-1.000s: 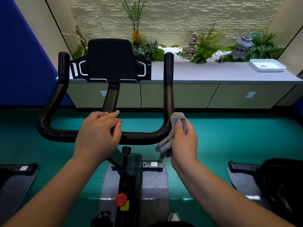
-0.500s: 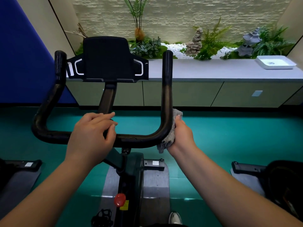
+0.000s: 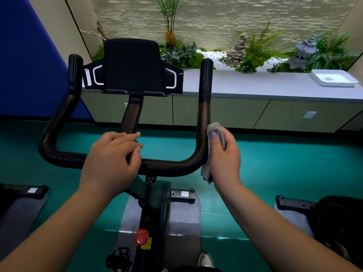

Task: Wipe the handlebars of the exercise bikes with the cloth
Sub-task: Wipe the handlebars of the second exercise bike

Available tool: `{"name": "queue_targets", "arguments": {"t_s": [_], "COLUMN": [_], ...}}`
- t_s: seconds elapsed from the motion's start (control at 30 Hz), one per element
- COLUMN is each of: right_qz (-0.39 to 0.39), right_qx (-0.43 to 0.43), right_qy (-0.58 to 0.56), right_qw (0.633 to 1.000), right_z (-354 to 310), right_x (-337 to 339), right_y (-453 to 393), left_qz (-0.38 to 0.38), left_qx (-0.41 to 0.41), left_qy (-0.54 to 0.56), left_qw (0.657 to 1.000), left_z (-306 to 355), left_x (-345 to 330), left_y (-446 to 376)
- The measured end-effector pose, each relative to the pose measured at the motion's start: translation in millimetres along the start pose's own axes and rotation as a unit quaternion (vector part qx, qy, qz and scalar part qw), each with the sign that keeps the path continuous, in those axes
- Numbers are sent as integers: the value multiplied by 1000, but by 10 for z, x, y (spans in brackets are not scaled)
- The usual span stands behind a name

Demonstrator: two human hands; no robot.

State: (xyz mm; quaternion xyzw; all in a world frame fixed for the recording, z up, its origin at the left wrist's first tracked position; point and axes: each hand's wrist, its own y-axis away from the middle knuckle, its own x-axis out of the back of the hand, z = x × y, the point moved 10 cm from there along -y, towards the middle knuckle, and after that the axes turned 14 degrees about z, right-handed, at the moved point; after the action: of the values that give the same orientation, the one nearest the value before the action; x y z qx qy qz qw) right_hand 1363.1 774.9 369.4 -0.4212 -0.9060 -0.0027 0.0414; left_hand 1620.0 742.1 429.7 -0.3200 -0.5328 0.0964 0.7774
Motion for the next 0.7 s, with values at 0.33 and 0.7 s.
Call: {"name": "queue_targets", "arguments": {"t_s": [0.33, 0.7], "right_qz": [-214, -377], "right_qx": [413, 486], "right_qy": [345, 586], "right_qw": [815, 527], "right_z": [-793, -649], "right_x": [-522, -1167], "right_y": [35, 159], "left_qz": [3, 10], "left_qx": [3, 12], "left_qy": [21, 43], "left_qw": [1000, 999], "left_z": [-21, -54], "left_x": [9, 14], "left_y": [-2, 1]}}
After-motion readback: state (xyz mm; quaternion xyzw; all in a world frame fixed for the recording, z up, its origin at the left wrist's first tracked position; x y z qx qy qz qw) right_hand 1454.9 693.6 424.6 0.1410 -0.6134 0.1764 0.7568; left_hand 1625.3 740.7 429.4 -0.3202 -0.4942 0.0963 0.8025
